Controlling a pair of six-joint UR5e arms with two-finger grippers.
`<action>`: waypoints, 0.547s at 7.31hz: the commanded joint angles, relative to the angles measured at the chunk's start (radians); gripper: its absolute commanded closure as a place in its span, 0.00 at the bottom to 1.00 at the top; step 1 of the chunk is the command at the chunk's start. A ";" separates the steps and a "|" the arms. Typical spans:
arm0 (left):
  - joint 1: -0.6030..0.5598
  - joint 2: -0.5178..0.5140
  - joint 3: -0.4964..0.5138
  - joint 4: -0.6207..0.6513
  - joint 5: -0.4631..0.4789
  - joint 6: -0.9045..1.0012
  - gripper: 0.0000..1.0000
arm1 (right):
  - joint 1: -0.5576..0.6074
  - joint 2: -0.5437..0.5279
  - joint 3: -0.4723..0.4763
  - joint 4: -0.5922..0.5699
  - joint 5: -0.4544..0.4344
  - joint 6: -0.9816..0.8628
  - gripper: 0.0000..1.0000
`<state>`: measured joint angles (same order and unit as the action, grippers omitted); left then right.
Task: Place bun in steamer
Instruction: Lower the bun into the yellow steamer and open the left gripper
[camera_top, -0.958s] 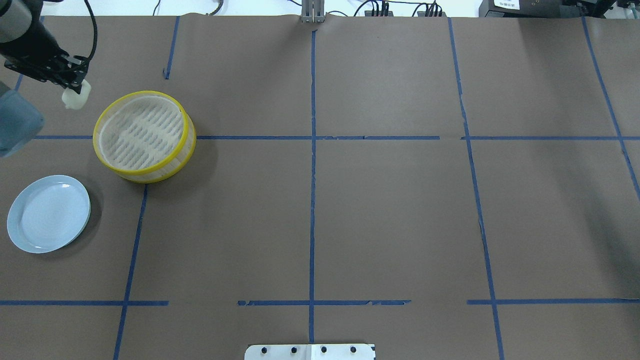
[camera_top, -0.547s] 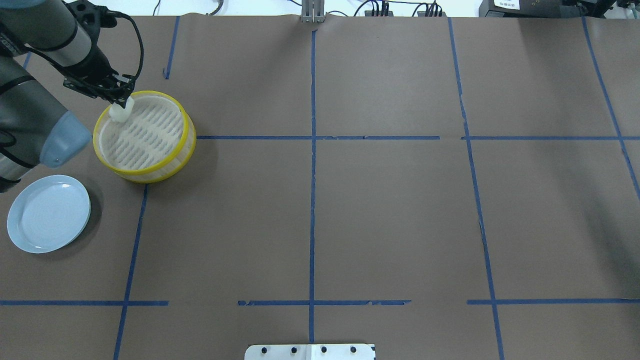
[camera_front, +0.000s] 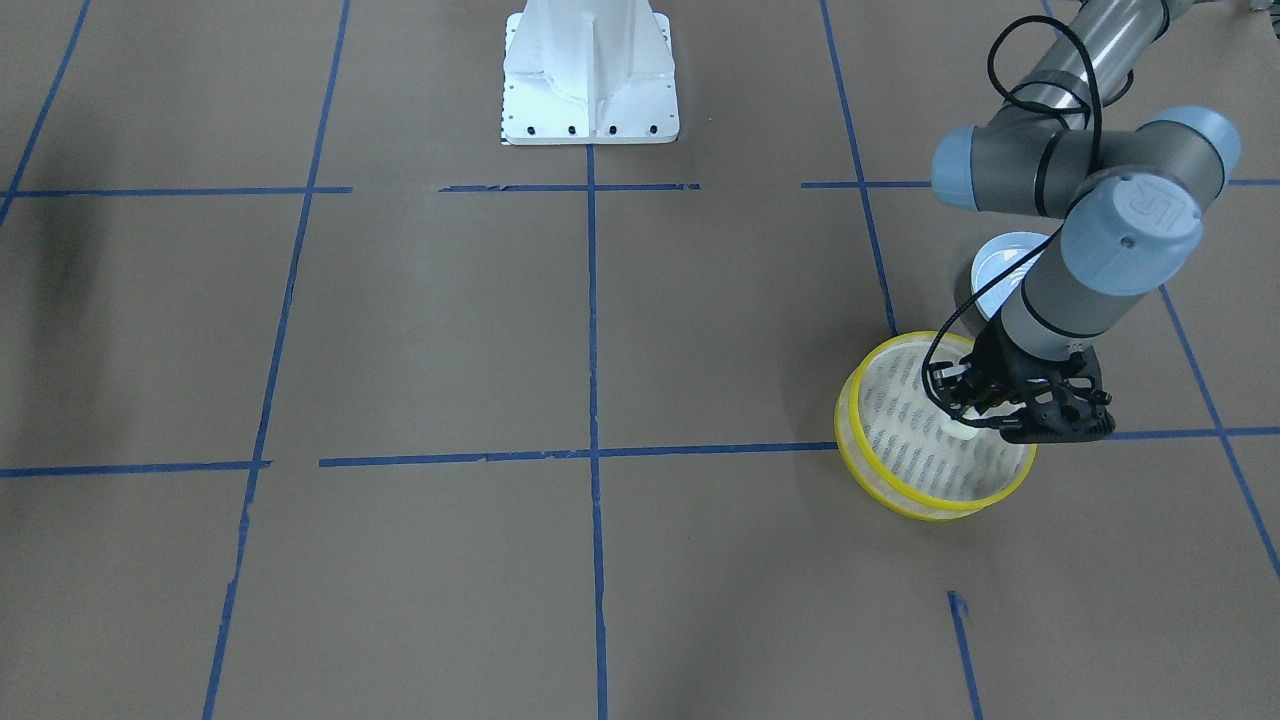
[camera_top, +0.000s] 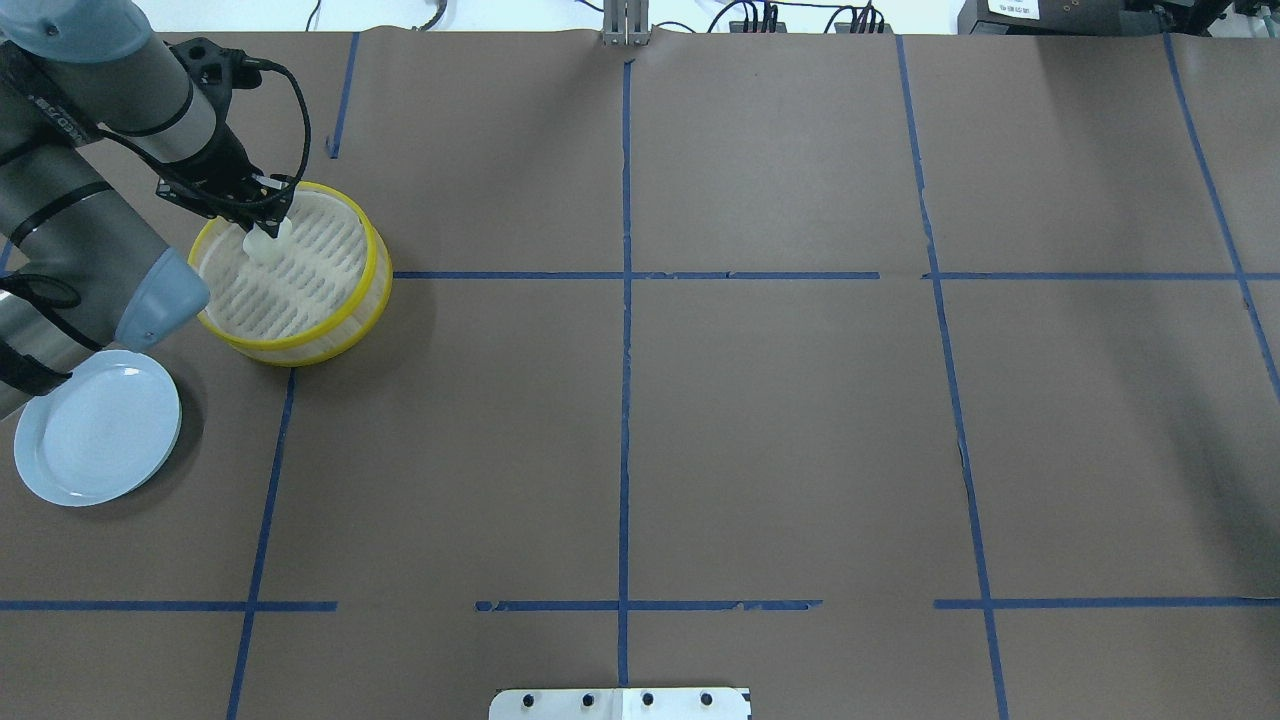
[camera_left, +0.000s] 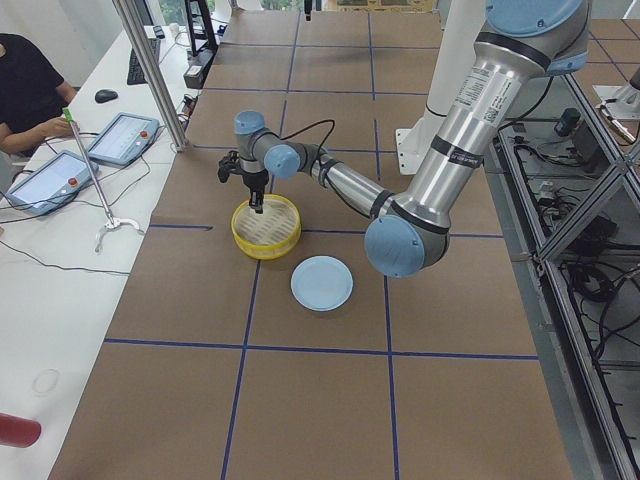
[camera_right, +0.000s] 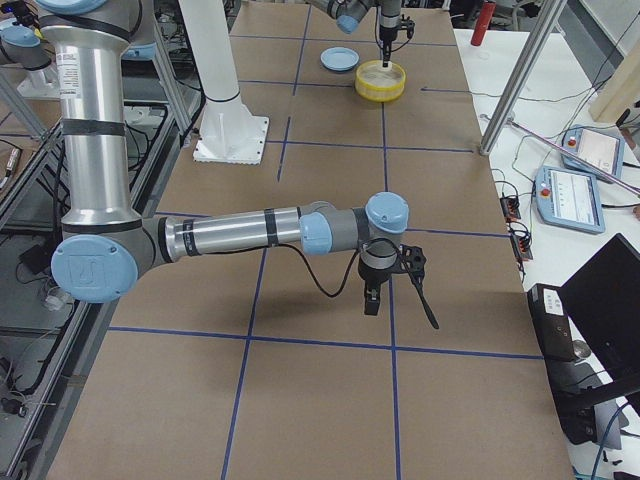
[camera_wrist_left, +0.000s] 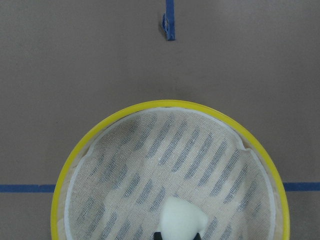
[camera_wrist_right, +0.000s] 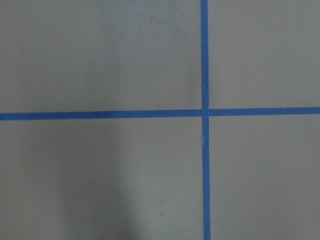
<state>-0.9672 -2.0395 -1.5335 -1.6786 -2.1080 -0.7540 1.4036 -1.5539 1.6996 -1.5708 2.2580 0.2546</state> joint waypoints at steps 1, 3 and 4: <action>0.039 0.007 0.042 -0.047 0.002 -0.010 0.72 | 0.000 0.000 0.000 0.000 0.000 0.000 0.00; 0.057 0.010 0.047 -0.062 0.002 -0.030 0.59 | 0.000 0.000 0.000 0.000 0.000 0.000 0.00; 0.061 0.012 0.044 -0.062 0.002 -0.030 0.47 | 0.000 0.000 0.000 0.000 0.000 0.000 0.00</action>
<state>-0.9133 -2.0298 -1.4894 -1.7378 -2.1062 -0.7814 1.4036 -1.5539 1.6996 -1.5708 2.2580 0.2546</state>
